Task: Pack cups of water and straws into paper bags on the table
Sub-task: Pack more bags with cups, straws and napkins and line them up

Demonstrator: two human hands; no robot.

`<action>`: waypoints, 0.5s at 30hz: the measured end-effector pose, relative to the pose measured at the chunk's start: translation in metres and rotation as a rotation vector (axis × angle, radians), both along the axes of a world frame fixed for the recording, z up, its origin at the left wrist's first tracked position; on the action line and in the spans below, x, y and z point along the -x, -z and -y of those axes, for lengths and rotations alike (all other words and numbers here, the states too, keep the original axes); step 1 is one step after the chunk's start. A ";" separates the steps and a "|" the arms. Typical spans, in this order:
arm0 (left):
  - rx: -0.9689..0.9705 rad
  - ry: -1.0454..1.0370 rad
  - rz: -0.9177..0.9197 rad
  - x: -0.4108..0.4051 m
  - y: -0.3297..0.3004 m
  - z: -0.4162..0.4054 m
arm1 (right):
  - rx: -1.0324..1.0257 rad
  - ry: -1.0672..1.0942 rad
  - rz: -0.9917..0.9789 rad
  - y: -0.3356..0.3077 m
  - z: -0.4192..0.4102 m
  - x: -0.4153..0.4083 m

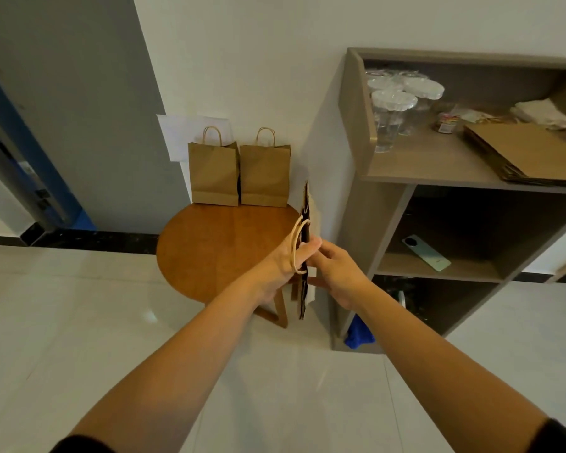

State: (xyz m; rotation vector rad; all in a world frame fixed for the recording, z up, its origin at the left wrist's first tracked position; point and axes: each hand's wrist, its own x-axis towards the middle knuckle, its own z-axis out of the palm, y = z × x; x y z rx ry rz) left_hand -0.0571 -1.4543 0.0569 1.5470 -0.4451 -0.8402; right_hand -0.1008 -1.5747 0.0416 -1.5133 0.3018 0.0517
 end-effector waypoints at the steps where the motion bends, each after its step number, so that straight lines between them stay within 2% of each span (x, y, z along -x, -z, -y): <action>1: 0.007 0.005 0.030 -0.002 0.000 0.001 | -0.039 0.019 0.004 0.000 0.002 -0.001; 4: 0.025 -0.045 0.033 -0.007 0.001 0.008 | -0.094 0.120 -0.003 -0.003 0.009 -0.005; 8: -0.046 -0.096 0.008 -0.009 0.009 0.018 | 0.114 0.117 -0.009 -0.001 0.018 -0.011; 11: -0.114 -0.090 0.103 -0.011 0.013 0.025 | 0.224 0.098 -0.014 0.002 0.025 -0.012; 13: -0.252 -0.136 0.221 -0.019 0.018 0.028 | 0.275 0.089 -0.008 0.005 0.031 -0.012; 15: -0.439 -0.155 0.310 -0.028 0.025 0.031 | 0.464 0.079 -0.053 0.010 0.038 -0.014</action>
